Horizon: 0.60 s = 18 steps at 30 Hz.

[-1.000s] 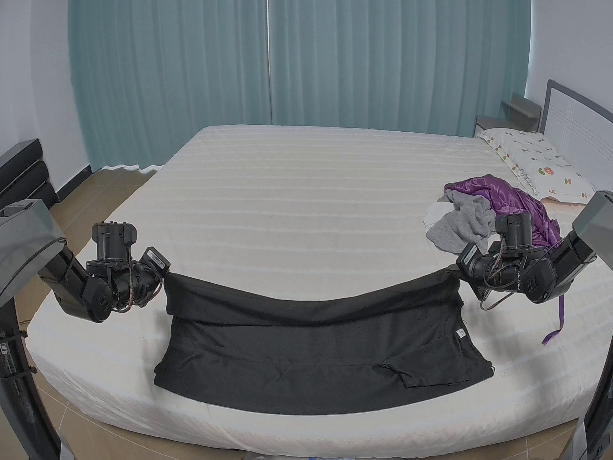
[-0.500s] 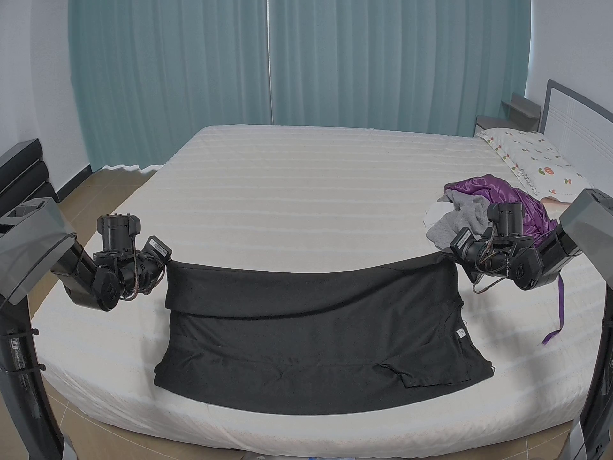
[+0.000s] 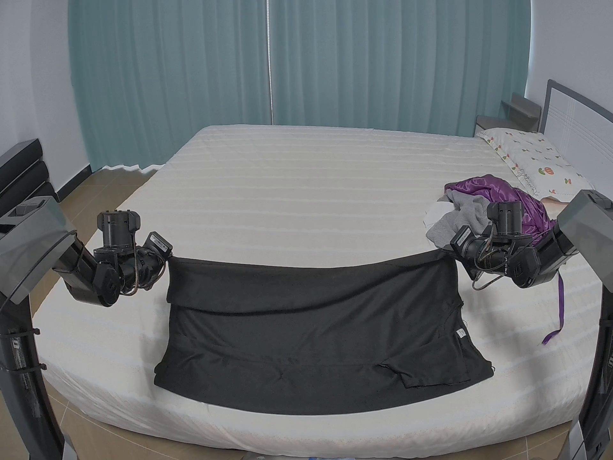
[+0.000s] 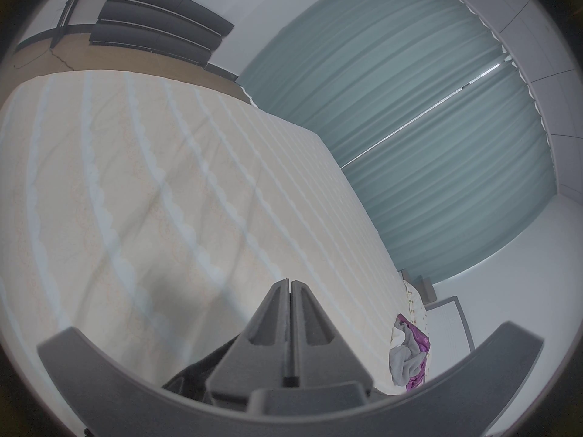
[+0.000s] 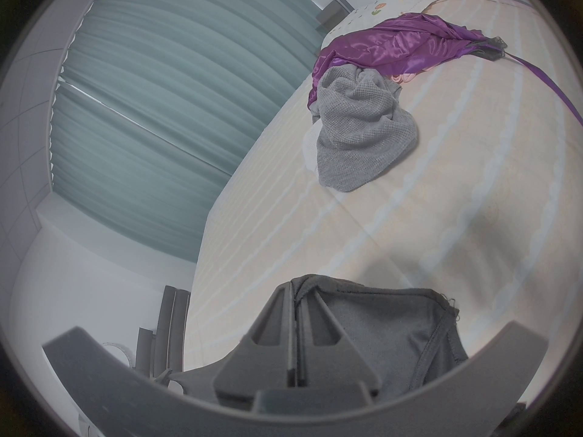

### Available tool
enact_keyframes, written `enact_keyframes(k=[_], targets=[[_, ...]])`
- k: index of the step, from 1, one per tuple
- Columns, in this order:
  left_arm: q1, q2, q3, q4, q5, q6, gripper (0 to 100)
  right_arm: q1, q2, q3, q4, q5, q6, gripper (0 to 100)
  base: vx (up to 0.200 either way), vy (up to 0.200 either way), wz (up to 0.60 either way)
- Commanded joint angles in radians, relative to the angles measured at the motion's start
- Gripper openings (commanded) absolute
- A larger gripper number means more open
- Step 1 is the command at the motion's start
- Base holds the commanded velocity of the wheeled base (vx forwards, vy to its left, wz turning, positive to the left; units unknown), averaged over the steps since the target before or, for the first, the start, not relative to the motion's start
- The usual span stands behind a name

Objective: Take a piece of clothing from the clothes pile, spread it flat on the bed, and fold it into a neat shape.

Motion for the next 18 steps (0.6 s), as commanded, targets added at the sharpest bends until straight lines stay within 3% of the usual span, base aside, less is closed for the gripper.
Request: enact_keyframes(k=[1,18], targets=[[0.008,0.015,-0.028,0.0,-0.004,-0.004,0,-0.008,0.022,-0.032,-0.002,0.001,0.003,0,0.0,0.0,0.0],[0.017,0.09,-0.103,-0.002,-0.027,-0.004,0,-0.013,0.084,-0.099,-0.002,0.001,0.005,0,0.0,0.0,0.0]])
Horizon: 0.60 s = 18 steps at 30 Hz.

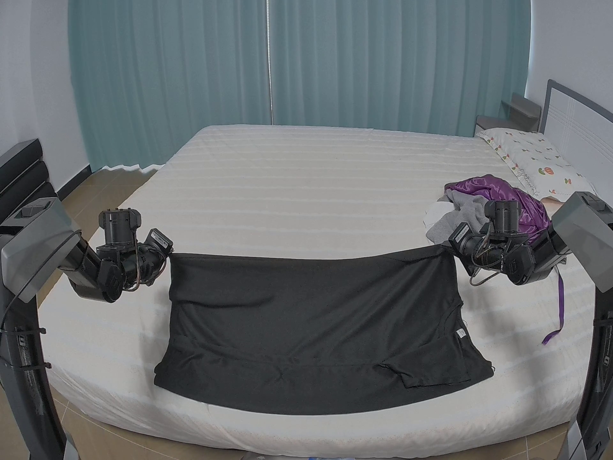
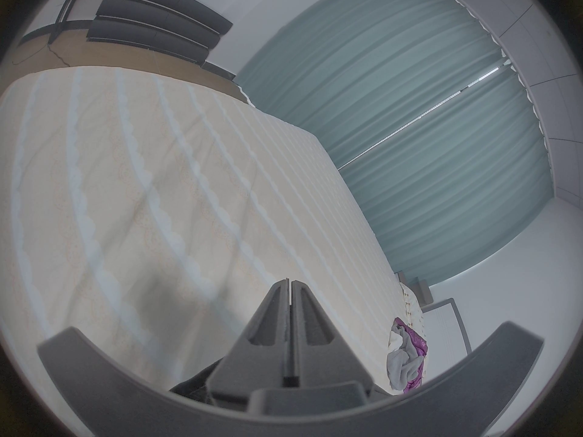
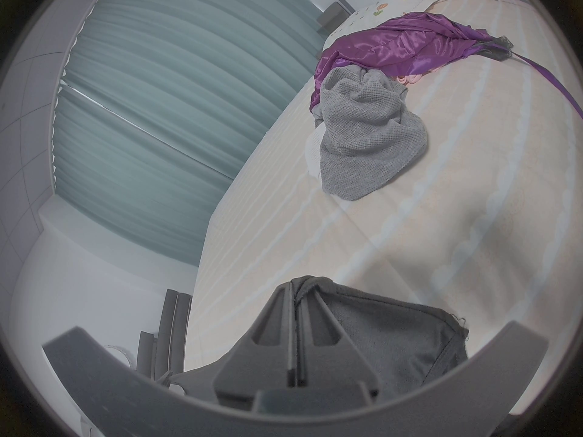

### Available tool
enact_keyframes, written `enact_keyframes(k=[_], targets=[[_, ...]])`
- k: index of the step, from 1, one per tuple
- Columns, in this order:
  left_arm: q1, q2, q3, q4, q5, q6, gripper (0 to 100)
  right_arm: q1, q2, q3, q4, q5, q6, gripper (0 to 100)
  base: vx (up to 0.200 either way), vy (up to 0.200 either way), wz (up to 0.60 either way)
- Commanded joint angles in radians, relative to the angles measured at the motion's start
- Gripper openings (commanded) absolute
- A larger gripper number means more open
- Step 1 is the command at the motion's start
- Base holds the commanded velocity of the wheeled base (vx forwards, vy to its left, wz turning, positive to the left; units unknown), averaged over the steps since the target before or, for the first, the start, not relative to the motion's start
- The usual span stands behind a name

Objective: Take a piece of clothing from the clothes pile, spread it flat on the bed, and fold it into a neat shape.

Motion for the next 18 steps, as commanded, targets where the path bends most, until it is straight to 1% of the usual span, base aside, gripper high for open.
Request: enact_keyframes(k=[1,6,13,15,16,18], targets=[[0.001,0.045,-0.039,0.001,0.0,0.0,0,-0.001,0.038,-0.028,0.0,-0.002,0.001,0,0.0,0.0,0.0],[0.001,0.054,-0.062,0.0,-0.003,-0.002,0,-0.001,0.058,-0.042,0.0,-0.002,0.001,0,0.0,0.0,0.0],[-0.005,0.046,-0.048,0.0,-0.015,0.007,0,-0.002,0.072,-0.042,-0.002,-0.004,0.001,0,0.0,0.0,0.0],[0.01,0.013,-0.045,0.011,-0.025,0.003,0,-0.008,0.065,-0.041,-0.004,-0.002,0.003,0,0.0,0.0,0.0],[0.01,0.013,-0.041,0.028,-0.037,0.004,0,-0.008,0.064,-0.041,-0.002,-0.002,0.001,0,0.0,0.0,0.0],[0.004,0.011,-0.039,0.041,-0.032,0.01,0,-0.005,0.065,-0.039,-0.002,-0.004,0.001,0,0.0,0.0,0.0]])
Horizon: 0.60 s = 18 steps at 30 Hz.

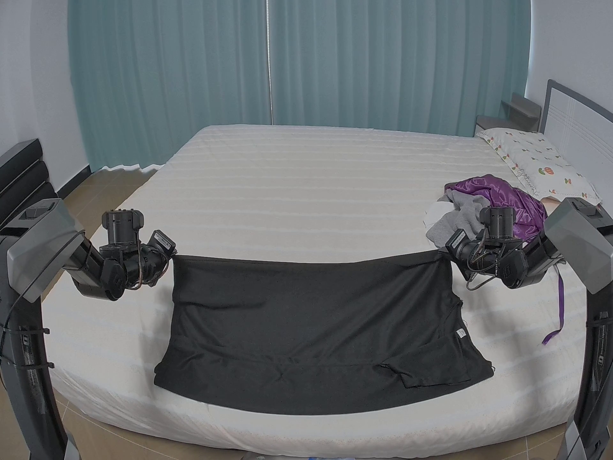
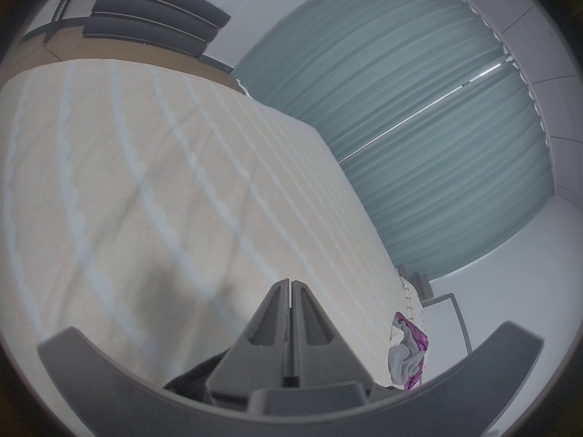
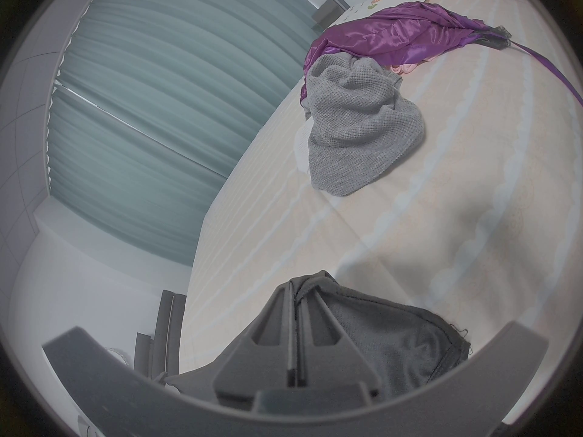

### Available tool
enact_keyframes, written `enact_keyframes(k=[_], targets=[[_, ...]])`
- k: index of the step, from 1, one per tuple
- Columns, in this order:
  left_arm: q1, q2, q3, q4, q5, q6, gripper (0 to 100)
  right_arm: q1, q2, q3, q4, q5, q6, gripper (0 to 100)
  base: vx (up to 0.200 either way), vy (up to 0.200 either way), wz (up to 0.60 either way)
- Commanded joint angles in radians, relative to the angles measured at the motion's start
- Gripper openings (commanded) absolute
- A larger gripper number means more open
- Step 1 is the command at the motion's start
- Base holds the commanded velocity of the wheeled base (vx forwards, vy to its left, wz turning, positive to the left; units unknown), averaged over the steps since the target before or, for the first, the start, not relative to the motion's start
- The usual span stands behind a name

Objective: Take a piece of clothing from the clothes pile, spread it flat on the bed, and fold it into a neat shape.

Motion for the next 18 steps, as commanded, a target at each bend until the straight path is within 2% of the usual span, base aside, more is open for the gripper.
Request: enact_keyframes(k=[1,3,5,10,11,13,15,16,18], targets=[[0.005,-0.037,0.004,0.023,-0.011,-0.009,0,0.0,0.0,0.006,0.0,0.0,0.0,0,0.0,0.0,0.0],[0.009,-0.055,0.012,0.034,-0.023,-0.012,0,0.0,-0.002,0.009,0.0,0.0,0.0,0,0.0,0.0,0.0],[-0.031,-0.086,0.03,0.07,-0.031,0.016,0,0.002,0.003,0.012,0.0,0.0,0.0,0,0.0,0.0,0.0],[-0.026,-0.127,0.032,0.086,-0.04,0.01,0,0.003,0.005,0.015,0.0,0.0,0.0,0,0.0,0.0,0.0],[-0.044,-0.135,0.034,0.084,0.011,0.071,0,0.005,0.001,0.016,0.0,0.0,0.002,0,0.0,0.0,0.0],[-0.037,-0.144,0.038,0.098,0.008,0.066,0,0.005,0.0,0.018,0.0,0.0,0.002,0,0.0,0.0,0.0],[-0.1,-0.124,0.076,0.098,0.046,0.122,0,0.008,-0.002,0.018,0.0,0.0,0.0,0,0.0,0.0,0.0],[-0.089,-0.127,0.066,0.078,0.069,0.131,0,0.008,-0.002,0.018,0.0,0.0,0.002,0,0.0,0.0,0.0],[-0.067,-0.132,0.063,0.08,0.06,0.089,0,0.009,-0.002,0.021,0.0,0.0,0.002,0,0.0,0.0,0.0]])
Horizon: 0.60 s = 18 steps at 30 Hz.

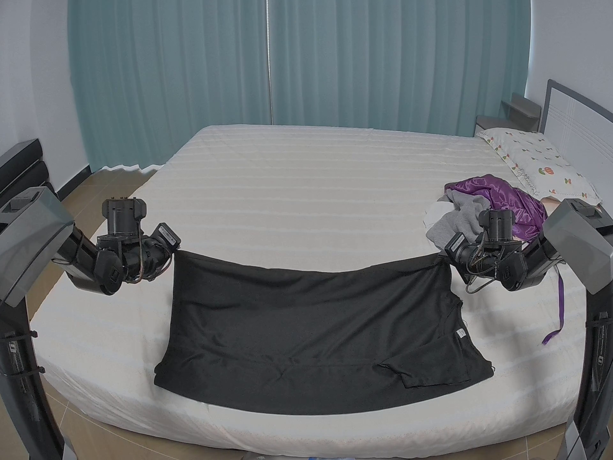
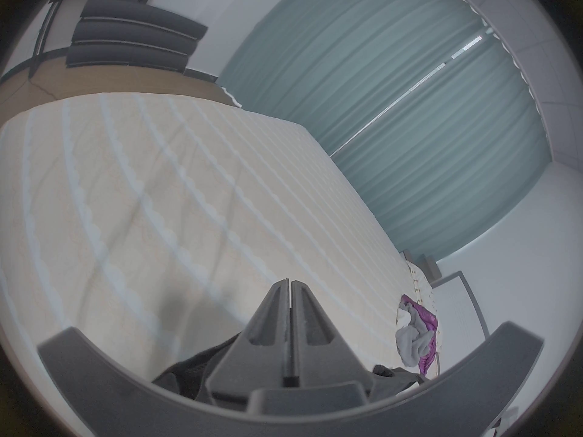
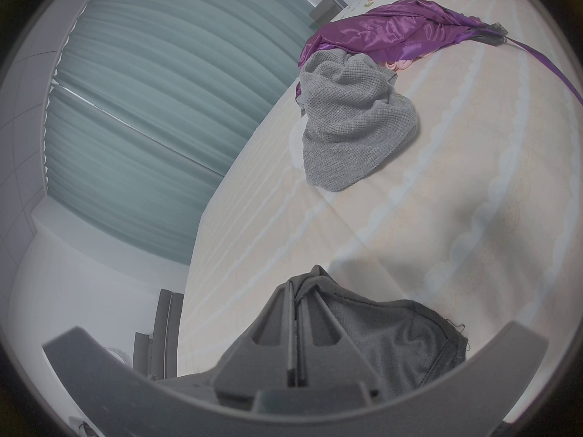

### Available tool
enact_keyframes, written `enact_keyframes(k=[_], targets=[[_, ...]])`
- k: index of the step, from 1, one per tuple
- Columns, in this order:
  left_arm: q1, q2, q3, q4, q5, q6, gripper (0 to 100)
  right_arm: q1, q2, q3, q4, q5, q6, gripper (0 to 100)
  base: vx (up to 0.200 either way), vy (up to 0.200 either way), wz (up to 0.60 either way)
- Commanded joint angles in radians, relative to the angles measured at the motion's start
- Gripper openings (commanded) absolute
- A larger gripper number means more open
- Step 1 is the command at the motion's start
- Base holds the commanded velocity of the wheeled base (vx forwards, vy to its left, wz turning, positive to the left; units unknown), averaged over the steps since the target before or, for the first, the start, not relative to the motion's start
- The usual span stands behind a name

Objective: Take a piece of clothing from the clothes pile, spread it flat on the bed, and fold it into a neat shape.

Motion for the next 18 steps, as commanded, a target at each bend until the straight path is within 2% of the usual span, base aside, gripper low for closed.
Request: enact_keyframes(k=[1,2,5,7,8,9,12,18], targets=[[-0.041,-0.004,0.036,-0.01,0.012,-0.014,0,0.006,-0.003,0.009,0.0,0.0,0.0,0,0.0,0.0,0.0],[-0.061,-0.002,0.044,-0.016,0.016,-0.003,0,0.006,-0.003,0.012,0.0,0.0,0.0,0,0.0,0.0,0.0],[-0.032,-0.01,0.047,-0.033,0.004,-0.011,0,0.008,-0.005,0.019,0.0,0.0,0.0,0,0.0,0.0,0.0],[-0.095,0.025,0.086,-0.036,0.016,0.043,0,0.008,-0.005,0.019,0.0,0.0,0.0,0,0.0,0.0,0.0],[-0.087,0.03,0.087,-0.048,0.024,0.064,0,0.009,-0.005,0.019,0.0,0.0,0.0,0,0.0,0.0,0.0],[-0.059,0.016,0.083,-0.051,0.015,0.051,0,0.009,-0.006,0.02,0.0,0.0,0.0,0,0.0,0.0,0.0],[-0.024,-0.001,0.02,-0.051,-0.024,-0.072,0,0.008,-0.006,0.022,0.0,0.0,0.0,0,0.0,0.0,0.0],[0.028,0.027,-0.026,-0.051,-0.03,-0.068,0,0.001,-0.006,0.011,-0.011,0.002,0.003,0,0.0,0.0,0.0]])
